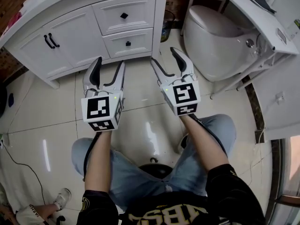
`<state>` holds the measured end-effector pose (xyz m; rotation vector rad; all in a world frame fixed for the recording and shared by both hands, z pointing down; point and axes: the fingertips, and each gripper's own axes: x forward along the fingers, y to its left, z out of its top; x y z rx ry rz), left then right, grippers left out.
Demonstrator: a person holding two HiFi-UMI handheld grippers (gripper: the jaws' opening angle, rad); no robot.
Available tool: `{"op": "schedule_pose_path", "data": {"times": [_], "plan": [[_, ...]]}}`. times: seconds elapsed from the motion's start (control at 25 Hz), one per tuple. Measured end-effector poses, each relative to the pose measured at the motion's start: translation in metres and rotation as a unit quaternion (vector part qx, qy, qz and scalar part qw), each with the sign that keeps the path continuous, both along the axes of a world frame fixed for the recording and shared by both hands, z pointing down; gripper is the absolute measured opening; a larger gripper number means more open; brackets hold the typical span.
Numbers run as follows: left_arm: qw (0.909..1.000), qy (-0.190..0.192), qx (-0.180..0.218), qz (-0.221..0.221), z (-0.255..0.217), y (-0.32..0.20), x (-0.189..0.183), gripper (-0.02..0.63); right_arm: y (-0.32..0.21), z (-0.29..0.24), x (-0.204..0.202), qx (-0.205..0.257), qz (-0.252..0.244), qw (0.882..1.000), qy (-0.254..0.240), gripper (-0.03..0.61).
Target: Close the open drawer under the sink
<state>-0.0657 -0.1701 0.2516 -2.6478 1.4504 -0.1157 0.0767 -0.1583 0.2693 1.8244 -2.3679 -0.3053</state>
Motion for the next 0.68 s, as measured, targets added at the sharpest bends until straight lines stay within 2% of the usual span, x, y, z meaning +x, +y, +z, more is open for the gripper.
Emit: {"op": "schedule_pose_path", "data": {"times": [0.12,0.16,0.32,0.52,0.68], "plan": [[0.9996,-0.024,0.009,0.008,0.004,-0.003,-0.001,0.281,-0.002,0.013,0.004,-0.012,0.006,1.000,-0.019,0.276],[0.9997,-0.020,0.005,0.010,0.008,-0.002,-0.002,0.281,0.000,0.017,0.005,-0.016,0.005,1.000,-0.025,0.276],[0.9987,0.035,-0.028,0.026,0.023,-0.001,0.001,0.280,0.003,0.012,0.006,-0.012,-0.003,0.999,-0.045,0.276],[0.9978,0.032,-0.035,0.046,0.034,0.002,0.020,0.281,0.005,-0.001,0.009,0.000,-0.006,0.998,-0.058,0.276],[0.9976,0.037,-0.041,0.042,0.039,0.000,0.021,0.281,0.003,-0.008,0.012,0.004,-0.009,0.998,-0.068,0.275]]}}
